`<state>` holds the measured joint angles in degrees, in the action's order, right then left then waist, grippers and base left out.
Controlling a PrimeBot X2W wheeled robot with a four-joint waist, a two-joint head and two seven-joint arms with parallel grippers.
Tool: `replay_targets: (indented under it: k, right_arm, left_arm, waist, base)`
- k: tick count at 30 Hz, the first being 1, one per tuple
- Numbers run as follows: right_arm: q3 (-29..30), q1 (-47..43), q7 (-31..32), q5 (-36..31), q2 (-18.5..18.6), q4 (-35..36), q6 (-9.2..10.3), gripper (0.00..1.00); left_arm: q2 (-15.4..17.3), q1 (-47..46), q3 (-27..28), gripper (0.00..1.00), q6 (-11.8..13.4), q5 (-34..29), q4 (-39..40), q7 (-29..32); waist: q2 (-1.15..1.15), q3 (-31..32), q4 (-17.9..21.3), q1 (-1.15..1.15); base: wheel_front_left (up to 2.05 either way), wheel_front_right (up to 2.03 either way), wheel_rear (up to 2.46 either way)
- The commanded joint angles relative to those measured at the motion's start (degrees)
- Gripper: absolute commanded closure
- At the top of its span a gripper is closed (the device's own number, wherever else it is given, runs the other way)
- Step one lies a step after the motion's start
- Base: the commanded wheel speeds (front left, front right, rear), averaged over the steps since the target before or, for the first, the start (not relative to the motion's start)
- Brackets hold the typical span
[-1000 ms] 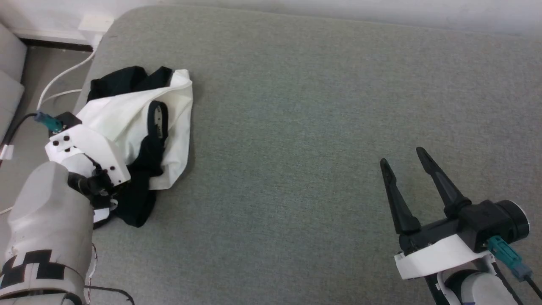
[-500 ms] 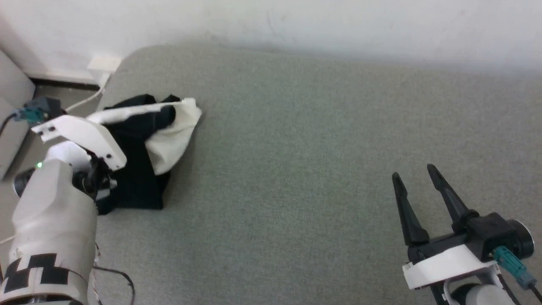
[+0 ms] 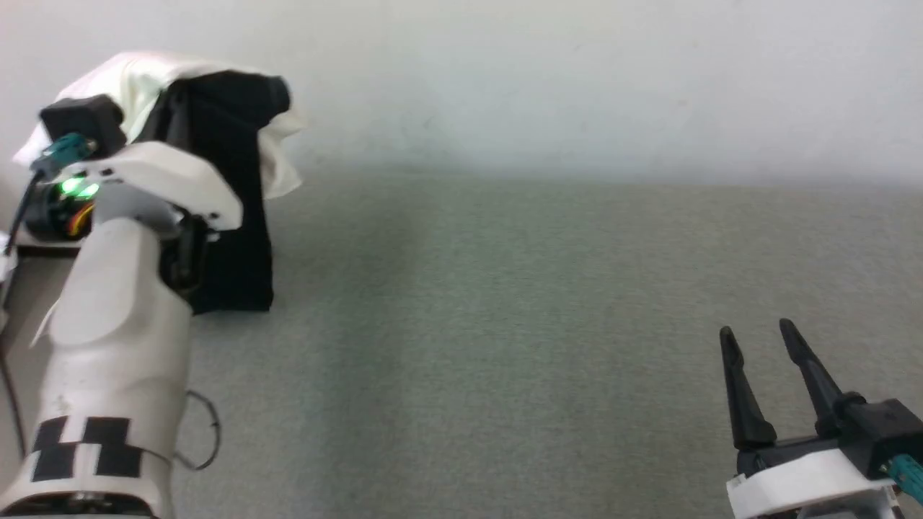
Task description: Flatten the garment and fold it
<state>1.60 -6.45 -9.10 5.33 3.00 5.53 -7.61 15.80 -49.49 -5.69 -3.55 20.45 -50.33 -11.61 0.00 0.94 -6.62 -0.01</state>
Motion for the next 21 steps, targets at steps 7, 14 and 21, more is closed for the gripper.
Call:
replay_targets:
  k: [7,14,21]
  right_arm:
    - [0.36,-1.84,1.84,-0.06,-0.12,2.27,0.12,0.0]
    - [0.94,-3.26,3.06,0.26,-0.12,3.45,0.12,0.0]
    - [0.03,-4.18,3.62,0.58,-0.12,3.44,0.12,0.0]
  left_arm:
    - [-7.51,1.71,-3.81,1.0,-0.84,-0.48,9.59,-1.61]
    - [-12.65,10.25,-10.14,1.0,-1.23,3.98,18.8,-0.49]
    - [-12.9,29.52,-22.3,1.0,2.47,16.68,20.84,2.25]
  waist:
    - [0.0,3.94,11.89,0.01]
    - [0.0,3.45,17.09,0.01]
    - [0.0,2.68,19.57,0.01]
  base:
    - [0.0,0.0,0.0]
    - [0.0,0.0,0.0]
    - [0.0,0.0,0.0]
